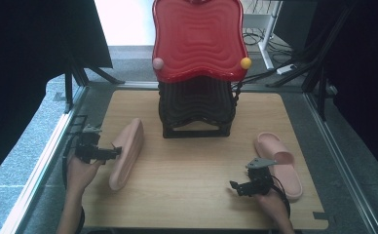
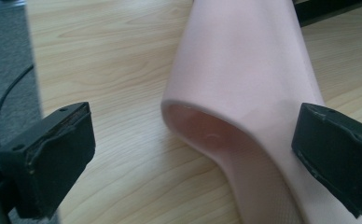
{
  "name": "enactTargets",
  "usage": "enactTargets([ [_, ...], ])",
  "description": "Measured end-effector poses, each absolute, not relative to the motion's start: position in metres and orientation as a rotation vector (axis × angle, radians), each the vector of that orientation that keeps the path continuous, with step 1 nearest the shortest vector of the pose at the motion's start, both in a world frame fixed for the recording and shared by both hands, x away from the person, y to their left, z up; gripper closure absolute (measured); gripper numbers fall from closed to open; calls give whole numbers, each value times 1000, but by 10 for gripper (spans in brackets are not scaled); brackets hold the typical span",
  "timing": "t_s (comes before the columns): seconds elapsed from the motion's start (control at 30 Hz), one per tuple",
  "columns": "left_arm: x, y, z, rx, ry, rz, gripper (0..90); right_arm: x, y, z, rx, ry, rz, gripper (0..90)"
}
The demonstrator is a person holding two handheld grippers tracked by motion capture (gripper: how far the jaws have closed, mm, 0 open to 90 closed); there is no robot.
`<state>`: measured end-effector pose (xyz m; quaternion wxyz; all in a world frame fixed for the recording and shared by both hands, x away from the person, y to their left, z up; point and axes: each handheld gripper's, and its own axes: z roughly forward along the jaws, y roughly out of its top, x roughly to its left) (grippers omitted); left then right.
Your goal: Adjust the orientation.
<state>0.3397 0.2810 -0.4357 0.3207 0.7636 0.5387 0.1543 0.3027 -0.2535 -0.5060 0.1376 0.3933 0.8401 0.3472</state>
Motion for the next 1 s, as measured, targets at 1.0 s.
enactTargets([
  [1.0,331,206,-472,2185,1308,275,0,303,-257,-504,1139,2424,1001,34],
])
